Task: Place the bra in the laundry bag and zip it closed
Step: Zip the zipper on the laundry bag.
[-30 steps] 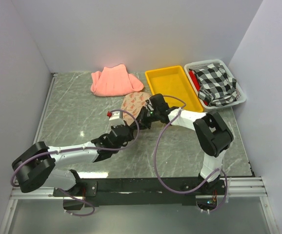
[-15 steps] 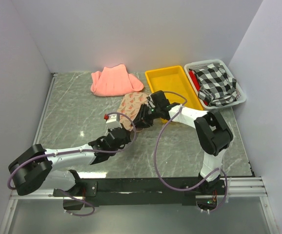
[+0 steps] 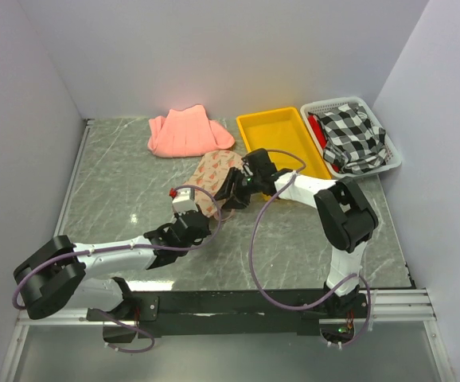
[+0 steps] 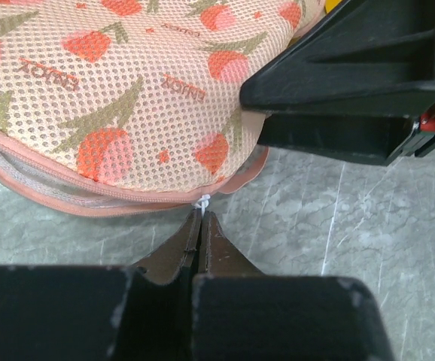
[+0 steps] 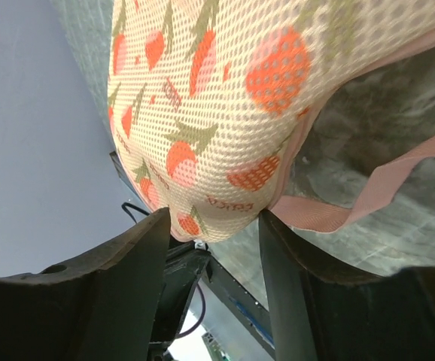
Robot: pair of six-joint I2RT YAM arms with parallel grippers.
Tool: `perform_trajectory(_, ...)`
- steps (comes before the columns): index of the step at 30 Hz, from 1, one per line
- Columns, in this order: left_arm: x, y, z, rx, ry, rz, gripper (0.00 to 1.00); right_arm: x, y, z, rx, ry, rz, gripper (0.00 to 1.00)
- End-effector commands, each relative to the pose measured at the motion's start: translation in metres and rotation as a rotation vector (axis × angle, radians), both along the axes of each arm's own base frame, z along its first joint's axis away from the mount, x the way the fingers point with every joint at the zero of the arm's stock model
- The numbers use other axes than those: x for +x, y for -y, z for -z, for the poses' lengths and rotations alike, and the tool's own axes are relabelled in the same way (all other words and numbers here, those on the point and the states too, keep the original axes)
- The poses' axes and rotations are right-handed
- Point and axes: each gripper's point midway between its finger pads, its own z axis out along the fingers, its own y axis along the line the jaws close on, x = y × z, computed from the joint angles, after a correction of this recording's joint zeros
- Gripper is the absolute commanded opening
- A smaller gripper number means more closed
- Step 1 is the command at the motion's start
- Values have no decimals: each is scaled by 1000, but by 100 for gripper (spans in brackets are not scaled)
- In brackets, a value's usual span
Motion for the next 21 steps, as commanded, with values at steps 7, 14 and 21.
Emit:
perform_trajectory(7, 10, 5, -21, -13, 57, -4, 1, -10, -14, -6, 25, 0, 24, 61)
perform_trajectory(14, 14, 10, -29, -20, 70, -2, 1, -27, -7, -4, 29, -32, 40, 62)
perform_trajectory(21, 16, 20, -31, -25, 73, 31, 1, -12, -18, -6, 73, -2, 61, 62)
